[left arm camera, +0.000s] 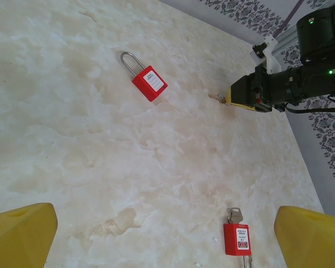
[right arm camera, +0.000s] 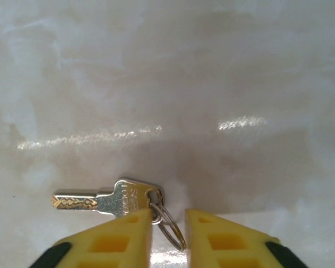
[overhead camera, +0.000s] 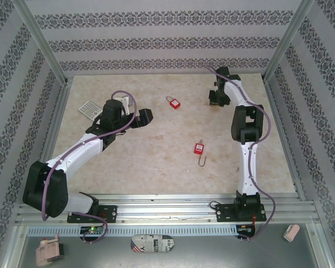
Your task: Unlock with the key
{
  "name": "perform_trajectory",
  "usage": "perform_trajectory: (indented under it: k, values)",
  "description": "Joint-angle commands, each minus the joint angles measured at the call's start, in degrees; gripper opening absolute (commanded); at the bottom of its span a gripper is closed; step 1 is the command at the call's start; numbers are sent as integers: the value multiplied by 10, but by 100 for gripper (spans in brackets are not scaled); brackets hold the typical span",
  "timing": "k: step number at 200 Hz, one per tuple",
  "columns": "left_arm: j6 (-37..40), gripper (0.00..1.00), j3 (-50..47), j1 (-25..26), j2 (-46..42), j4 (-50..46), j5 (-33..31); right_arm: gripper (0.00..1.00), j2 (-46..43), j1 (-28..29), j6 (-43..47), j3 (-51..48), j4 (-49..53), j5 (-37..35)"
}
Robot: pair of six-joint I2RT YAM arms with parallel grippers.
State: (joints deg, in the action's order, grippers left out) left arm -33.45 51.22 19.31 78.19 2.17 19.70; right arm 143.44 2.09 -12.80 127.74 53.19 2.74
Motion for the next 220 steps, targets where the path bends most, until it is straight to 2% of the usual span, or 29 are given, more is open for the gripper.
perform_trajectory:
  k: [1, 45, 73, 100, 126, 158, 204, 220]
  values:
    - [6, 100, 9, -9, 4, 2, 8, 19, 13, -9, -10, 21, 24, 3]
    - [3, 100, 6, -10, 1, 7, 21, 0, 23, -10, -6, 42, 31, 9]
    - [-7, 100, 1, -9, -12, 16, 27, 0, -7, 1, 5, 5, 20, 6]
    - [-49, 100, -6, -6, -13, 65, 59, 0, -110, 20, 8, -97, -24, -1]
    - [-133, 100, -14, 13, 6, 162, 88, 0, -231, 40, 2, -190, -65, 13]
    - [-297, 100, -25, 47, 37, 290, 91, 0, -378, 70, -11, -290, -110, 36]
    - [-527, 97, -40, 108, 83, 421, 63, 0, -505, 118, -46, -377, -159, 64]
    - [-579, 96, -45, 125, 95, 467, 53, 0, -534, 135, -59, -401, -175, 64]
